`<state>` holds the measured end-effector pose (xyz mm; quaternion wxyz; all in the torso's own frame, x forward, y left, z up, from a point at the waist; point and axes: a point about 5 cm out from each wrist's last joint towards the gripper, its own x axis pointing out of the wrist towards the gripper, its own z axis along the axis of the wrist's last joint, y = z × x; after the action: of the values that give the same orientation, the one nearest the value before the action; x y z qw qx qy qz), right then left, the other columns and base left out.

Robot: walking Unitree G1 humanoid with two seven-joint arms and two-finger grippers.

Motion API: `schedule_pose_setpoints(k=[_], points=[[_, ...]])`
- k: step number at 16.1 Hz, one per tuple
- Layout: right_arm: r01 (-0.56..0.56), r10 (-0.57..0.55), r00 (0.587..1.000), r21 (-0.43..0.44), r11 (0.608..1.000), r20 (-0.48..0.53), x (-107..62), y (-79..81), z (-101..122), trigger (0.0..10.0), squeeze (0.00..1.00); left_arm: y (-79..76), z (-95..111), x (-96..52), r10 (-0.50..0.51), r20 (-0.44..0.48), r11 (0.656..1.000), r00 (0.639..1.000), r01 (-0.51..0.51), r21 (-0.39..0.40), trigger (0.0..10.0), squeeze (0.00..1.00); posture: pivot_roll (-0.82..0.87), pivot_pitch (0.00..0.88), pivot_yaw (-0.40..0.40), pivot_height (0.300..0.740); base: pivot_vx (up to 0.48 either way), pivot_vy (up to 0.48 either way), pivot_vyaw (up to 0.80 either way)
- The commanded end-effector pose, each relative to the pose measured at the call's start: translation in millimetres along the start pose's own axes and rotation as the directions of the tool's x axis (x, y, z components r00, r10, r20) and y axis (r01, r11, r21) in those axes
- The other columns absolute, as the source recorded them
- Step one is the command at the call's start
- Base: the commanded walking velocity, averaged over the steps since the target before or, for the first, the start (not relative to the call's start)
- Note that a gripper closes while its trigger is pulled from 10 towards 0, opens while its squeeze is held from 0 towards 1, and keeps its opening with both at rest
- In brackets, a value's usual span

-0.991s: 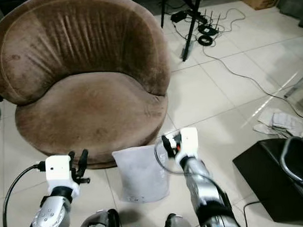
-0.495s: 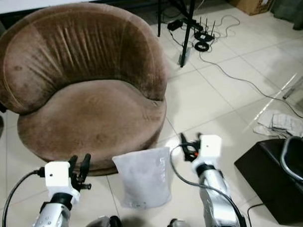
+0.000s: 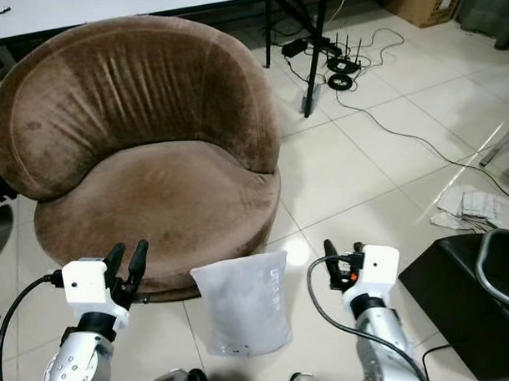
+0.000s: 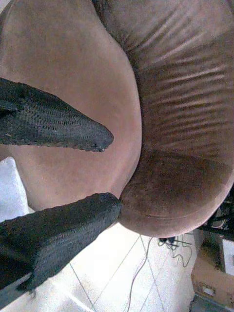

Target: Move the pillow to the sofa from floor

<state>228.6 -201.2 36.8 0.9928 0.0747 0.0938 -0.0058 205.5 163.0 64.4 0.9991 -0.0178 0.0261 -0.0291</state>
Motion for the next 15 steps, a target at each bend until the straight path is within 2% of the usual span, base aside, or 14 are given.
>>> schedule_pose_setpoints(k=[1,3,4,5,6,7,8,10,11,12,13,14,15], points=[[-0.021,0.021,1.000,0.000,1.000,-0.016,-2.4,0.0,2,10.0,0.00,-2.0,-4,-6.1,-0.005,-0.021,1.000,1.000,0.005,-0.019,10.0,0.00,-0.01,0.105,0.040,0.740,0.000,0.000,0.00],[-0.021,0.021,1.000,-0.004,1.000,-0.005,3.4,2.1,2,10.0,0.00,-5.5,-15,-9.5,-0.004,-0.077,1.000,0.997,0.002,-0.025,10.0,0.00,-0.01,0.110,0.042,0.740,0.000,0.000,0.00],[-0.057,0.056,0.998,0.033,0.998,0.037,11.5,16.1,10,10.0,0.00,-8.1,-7,-4.7,-0.002,-0.049,1.000,0.999,0.002,-0.020,10.0,0.00,0.00,0.115,0.042,0.740,0.000,0.000,0.00],[-0.062,0.061,0.997,0.038,0.997,0.040,11.1,17.4,11,10.0,0.00,-8.6,-6,-5.1,-0.003,-0.045,1.000,0.999,0.002,-0.019,10.0,0.00,0.00,0.115,0.042,0.740,0.000,0.000,0.00],[-0.138,0.132,0.989,0.091,0.986,0.069,7.0,26.5,19,10.0,0.00,-8.3,-6,-7.2,-0.008,-0.047,0.999,0.999,0.006,-0.043,10.0,0.00,0.00,0.115,0.044,0.740,0.000,0.000,0.00],[-0.161,0.150,0.985,0.128,0.979,0.090,5.3,29.7,25,10.0,0.00,-7.2,-8,-11.2,-0.021,-0.067,0.999,0.998,0.019,-0.032,10.0,0.00,0.00,0.115,0.044,0.740,0.000,0.000,0.00],[-0.189,0.179,0.980,0.114,0.975,0.091,4.7,30.0,27,10.0,0.00,-2.7,-8,-16.0,-0.011,-0.091,0.999,0.996,0.007,-0.035,10.0,0.00,0.00,0.114,0.043,0.740,0.000,0.000,0.00],[-0.149,0.149,0.989,-0.008,0.989,0.014,10.1,23.8,15,10.0,0.00,2.7,-14,-7.8,0.019,-0.118,0.996,0.993,-0.009,0.090,10.0,0.00,0.00,0.121,0.041,0.740,0.000,0.000,0.00],[-0.144,0.144,0.989,-0.020,0.989,0.006,10.3,23.0,14,10.0,0.00,2.9,-14,-7.2,0.021,-0.121,0.994,0.992,-0.009,0.105,10.0,0.00,0.00,0.118,0.041,0.740,0.000,0.000,0.00],[-0.147,0.147,0.989,-0.011,0.989,0.035,10.2,22.7,19,10.0,0.00,2.1,-3,-4.0,0.012,-0.062,0.996,0.998,-0.007,0.084,10.0,0.00,0.00,0.115,0.043,0.740,0.000,0.000,0.00],[-0.142,0.142,0.989,-0.006,0.990,0.034,10.5,22.2,22,10.0,0.00,2.5,-2,-3.9,0.010,-0.065,0.997,0.998,-0.005,0.074,10.0,0.00,0.00,0.115,0.043,0.740,0.000,0.000,0.00],[-0.154,0.153,0.987,0.036,0.987,0.043,10.6,22.4,22,10.0,0.00,1.5,-4,-4.3,0.000,-0.080,0.998,0.997,0.004,0.059,10.0,0.91,0.00,0.123,0.043,0.740,0.000,0.000,0.00],[-0.147,0.145,0.989,0.064,0.987,0.040,13.0,19.9,22,10.0,1.00,-2.5,-3,-3.1,-0.038,-0.087,0.998,0.995,0.042,0.053,10.0,1.00,0.00,0.121,0.043,0.740,0.000,0.000,0.00]])
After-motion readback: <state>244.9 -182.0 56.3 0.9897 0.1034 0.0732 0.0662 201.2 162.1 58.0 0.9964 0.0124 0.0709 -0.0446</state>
